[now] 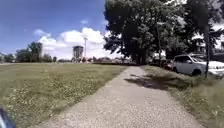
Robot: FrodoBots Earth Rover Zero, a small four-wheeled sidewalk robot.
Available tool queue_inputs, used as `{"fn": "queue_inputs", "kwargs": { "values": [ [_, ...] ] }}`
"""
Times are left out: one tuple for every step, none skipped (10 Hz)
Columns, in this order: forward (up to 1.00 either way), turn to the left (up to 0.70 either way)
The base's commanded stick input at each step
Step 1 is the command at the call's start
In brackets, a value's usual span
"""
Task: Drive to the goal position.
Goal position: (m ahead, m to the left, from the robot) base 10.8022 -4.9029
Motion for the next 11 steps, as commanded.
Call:
{"fn": "queue_inputs", "kwargs": {
  "values": [
    [0.70, 0.00],
    [0.70, 0.00],
    [0.70, 0.00],
    [0.70, 0.00],
    [0.70, 0.00],
    [0.70, 0.00],
    [0.70, 0.00],
    [0.70, 0.00],
    [0.70, 0.00],
    [0.70, 0.00],
    [0.70, 0.00]
  ]
}}
